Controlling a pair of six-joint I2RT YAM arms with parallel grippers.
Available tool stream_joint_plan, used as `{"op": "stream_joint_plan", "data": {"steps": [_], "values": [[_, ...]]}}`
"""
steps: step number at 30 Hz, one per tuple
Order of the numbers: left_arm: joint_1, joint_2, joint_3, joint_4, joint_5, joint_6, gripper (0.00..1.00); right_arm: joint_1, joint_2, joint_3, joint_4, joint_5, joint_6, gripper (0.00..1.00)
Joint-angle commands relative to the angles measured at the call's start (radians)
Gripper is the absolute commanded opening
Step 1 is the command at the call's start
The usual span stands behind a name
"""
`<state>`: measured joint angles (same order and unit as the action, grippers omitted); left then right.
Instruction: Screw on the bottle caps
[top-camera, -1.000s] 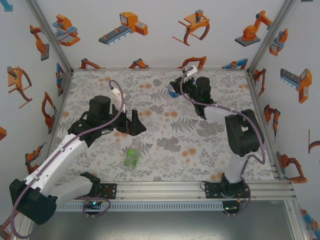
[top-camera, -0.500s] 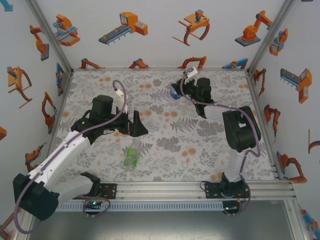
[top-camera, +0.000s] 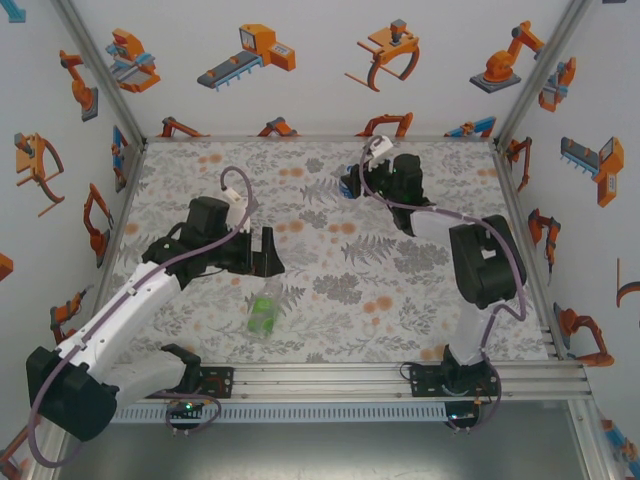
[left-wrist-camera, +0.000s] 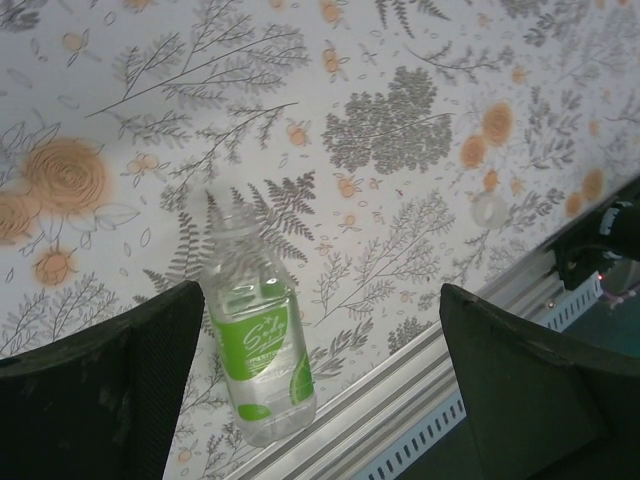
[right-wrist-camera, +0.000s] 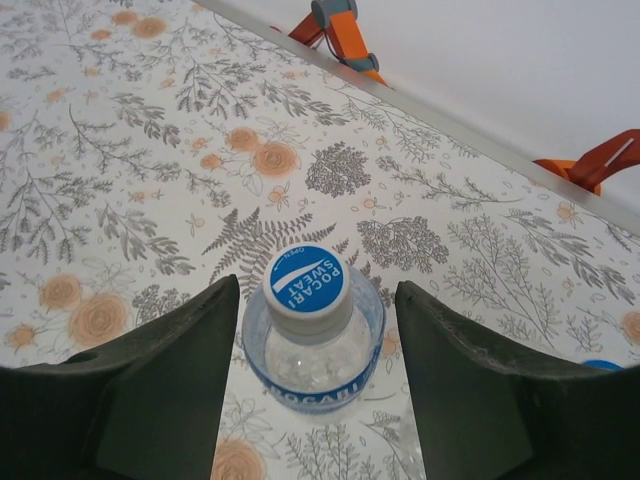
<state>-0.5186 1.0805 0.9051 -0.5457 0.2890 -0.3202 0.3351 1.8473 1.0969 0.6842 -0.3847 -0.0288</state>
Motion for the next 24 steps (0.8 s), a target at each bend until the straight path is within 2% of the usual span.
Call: {"op": "stream_joint_plan", "data": {"steps": [1,3,8,14,19,24], "values": [[-0.016,-0.007,-0.017,-0.045,-0.08,-0.051,0.9,-0.005,-0.134,-0.015,-0.078,-0.006,-0.022,0.6],[-0.029,-0.003,-0.029,-0.051,-0.098,-0.064,0.88,-0.004,-0.188,-0.041,-0.15,0.007,0.006,0.6],[-0.093,0.019,-0.056,-0.082,-0.222,-0.11,0.85,-0.003,-0.329,-0.114,-0.35,0.07,0.095,0.61],[-0.15,0.038,-0.11,-0.091,-0.316,-0.158,0.82,-0.004,-0.489,-0.211,-0.606,0.186,0.078,0.61],[-0.167,0.05,-0.154,-0.063,-0.318,-0.173,0.81,-0.011,-0.616,-0.373,-0.58,0.281,0.016,0.63],[-0.171,0.051,-0.164,-0.052,-0.318,-0.169,0.81,-0.053,-0.691,-0.456,-0.595,0.294,0.017,0.64]]}}
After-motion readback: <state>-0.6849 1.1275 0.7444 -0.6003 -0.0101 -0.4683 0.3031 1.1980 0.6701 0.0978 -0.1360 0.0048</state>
